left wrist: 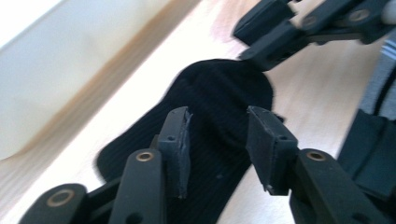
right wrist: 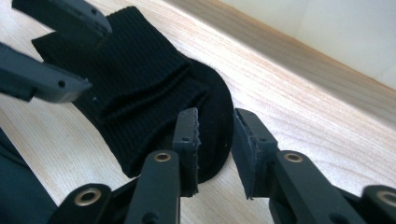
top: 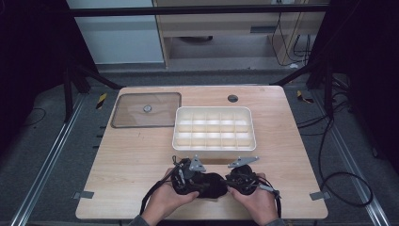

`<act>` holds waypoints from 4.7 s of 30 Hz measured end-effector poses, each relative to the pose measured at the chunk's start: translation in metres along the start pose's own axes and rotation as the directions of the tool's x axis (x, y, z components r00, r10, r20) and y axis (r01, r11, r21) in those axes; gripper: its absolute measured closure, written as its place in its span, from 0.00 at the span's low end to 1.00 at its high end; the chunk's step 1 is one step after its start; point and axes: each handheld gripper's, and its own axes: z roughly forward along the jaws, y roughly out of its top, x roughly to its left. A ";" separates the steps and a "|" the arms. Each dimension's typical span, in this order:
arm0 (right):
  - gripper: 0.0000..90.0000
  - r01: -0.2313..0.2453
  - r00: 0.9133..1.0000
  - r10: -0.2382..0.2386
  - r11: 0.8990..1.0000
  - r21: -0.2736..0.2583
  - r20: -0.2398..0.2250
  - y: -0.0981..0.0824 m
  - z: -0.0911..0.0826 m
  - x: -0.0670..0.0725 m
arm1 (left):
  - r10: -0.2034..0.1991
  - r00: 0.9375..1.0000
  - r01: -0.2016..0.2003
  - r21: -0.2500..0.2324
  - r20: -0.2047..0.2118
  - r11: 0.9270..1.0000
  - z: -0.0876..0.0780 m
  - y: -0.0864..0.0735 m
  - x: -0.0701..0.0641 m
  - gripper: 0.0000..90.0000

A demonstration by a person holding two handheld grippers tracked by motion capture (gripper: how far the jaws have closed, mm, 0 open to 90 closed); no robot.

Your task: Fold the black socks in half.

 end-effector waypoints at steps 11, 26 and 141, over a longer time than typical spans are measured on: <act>0.70 0.008 1.000 -0.008 1.000 -0.017 0.015 0.010 -0.003 0.004 | -0.055 0.995 0.055 0.001 -0.079 0.998 -0.015 -0.018 0.019 0.57; 0.68 0.023 1.000 -0.022 1.000 -0.013 0.020 0.019 0.003 0.013 | -0.128 0.987 0.129 0.003 -0.092 0.992 -0.022 -0.049 0.035 0.56; 0.88 0.028 0.999 -0.027 0.998 0.060 -0.031 0.016 0.025 0.016 | -0.030 0.999 0.031 0.020 -0.020 0.999 -0.025 -0.033 0.033 0.93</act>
